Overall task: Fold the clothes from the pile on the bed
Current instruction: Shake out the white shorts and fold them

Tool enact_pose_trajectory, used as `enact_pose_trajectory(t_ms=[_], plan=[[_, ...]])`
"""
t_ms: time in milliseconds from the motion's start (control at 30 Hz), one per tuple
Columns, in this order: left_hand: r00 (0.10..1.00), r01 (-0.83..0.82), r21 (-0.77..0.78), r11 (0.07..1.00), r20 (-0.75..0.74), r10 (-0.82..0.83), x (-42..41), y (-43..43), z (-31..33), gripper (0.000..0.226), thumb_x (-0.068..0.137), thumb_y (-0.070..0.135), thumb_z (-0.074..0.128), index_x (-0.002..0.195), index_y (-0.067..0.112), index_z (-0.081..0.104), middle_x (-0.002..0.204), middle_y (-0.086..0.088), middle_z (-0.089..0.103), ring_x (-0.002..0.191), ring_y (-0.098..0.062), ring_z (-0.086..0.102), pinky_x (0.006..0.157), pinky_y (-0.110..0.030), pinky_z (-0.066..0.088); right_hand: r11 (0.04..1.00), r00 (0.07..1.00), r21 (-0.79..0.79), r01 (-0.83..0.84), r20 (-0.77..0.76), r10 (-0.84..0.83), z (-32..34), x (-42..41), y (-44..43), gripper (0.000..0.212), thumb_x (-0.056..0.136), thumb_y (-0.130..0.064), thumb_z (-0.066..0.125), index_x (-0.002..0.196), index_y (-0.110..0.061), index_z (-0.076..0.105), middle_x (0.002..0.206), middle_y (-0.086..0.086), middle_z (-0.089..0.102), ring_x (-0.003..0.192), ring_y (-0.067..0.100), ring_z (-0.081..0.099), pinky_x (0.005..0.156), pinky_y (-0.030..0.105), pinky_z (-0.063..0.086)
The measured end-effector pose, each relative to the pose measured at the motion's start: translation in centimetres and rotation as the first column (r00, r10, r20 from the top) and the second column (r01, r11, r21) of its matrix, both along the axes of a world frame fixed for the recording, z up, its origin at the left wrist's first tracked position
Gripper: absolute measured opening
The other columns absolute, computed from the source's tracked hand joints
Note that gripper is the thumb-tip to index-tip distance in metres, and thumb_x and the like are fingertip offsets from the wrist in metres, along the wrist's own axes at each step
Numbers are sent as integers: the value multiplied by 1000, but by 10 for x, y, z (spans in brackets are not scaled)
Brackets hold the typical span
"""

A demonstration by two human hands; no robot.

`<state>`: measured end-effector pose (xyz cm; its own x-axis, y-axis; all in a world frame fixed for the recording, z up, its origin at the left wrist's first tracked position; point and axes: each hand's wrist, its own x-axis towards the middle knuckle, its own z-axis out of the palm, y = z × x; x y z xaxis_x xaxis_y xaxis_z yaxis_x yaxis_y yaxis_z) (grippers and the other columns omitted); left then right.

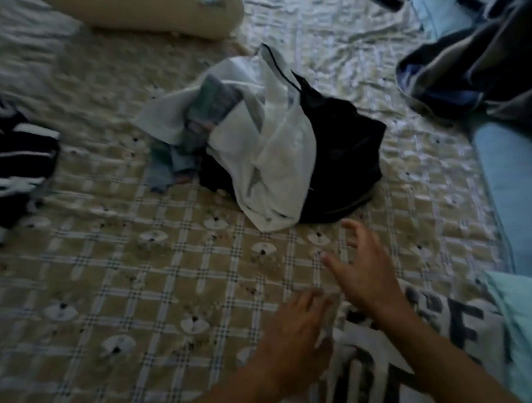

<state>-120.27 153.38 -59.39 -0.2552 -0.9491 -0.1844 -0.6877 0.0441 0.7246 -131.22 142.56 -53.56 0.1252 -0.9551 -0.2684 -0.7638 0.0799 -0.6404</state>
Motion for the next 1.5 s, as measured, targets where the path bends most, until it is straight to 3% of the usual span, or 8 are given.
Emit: enact_pose_trajectory(t_ms=[233,533,800,967,1067,1200,1400,1500], plan=[[930,-359,144,922,-32,367,113,22,8,48,89,47,49,134,35,40,133,15,35,124,-7,39,101,-23,38,996,970,39,83,228,-90,-12,105,-112,30,65,-46,83,82,-32,63,122,9,54,107,24,57,80,36,53],[763,-539,336,772,-193,617,161,39,31,28,94,40,57,121,39,49,124,20,47,117,-2,45,89,-15,46,938,769,300,175,553,-321,17,149,-134,51,63,-8,82,109,2,64,107,21,69,96,38,68,84,50,57],[92,-567,603,561,-631,770,185,9,119,69,71,65,67,123,20,60,108,-7,73,93,-21,72,76,-39,58,782,683,361,-509,722,111,87,132,40,57,45,-10,63,100,-20,75,97,18,69,84,31,63,76,42,48],[377,-613,582,535,-380,845,169,44,137,40,81,15,75,119,16,61,104,-6,72,78,-11,71,61,-22,56,675,756,550,-492,655,17,101,109,109,33,54,-4,55,72,-17,79,68,-1,70,59,12,61,53,25,44],[454,-650,526,549,-310,835,155,83,161,44,81,15,70,123,21,58,112,-3,70,93,-14,68,79,-34,58,660,835,641,-392,549,-37,135,110,132,51,63,-10,60,106,17,61,79,4,63,69,7,61,63,17,48],[458,-717,418,559,-322,828,130,122,236,36,88,13,67,119,26,53,106,5,68,91,-10,66,80,-38,58,690,866,680,-247,474,-157,214,101,167,48,79,-6,76,119,-10,49,88,0,71,74,5,70,65,20,56],[487,-748,271,605,-394,779,133,170,366,46,79,23,79,112,28,47,100,11,66,81,6,64,70,-18,52,877,867,435,-202,496,-46,349,94,195,35,84,-6,68,104,-33,58,97,-1,67,85,17,66,68,30,58],[656,-754,-211,622,-295,695,152,185,432,54,73,38,80,109,26,43,96,10,52,86,-3,55,69,-15,43,930,807,176,-322,565,172,422,95,198,23,84,-6,70,101,-21,69,96,4,74,86,18,71,73,32,60]])
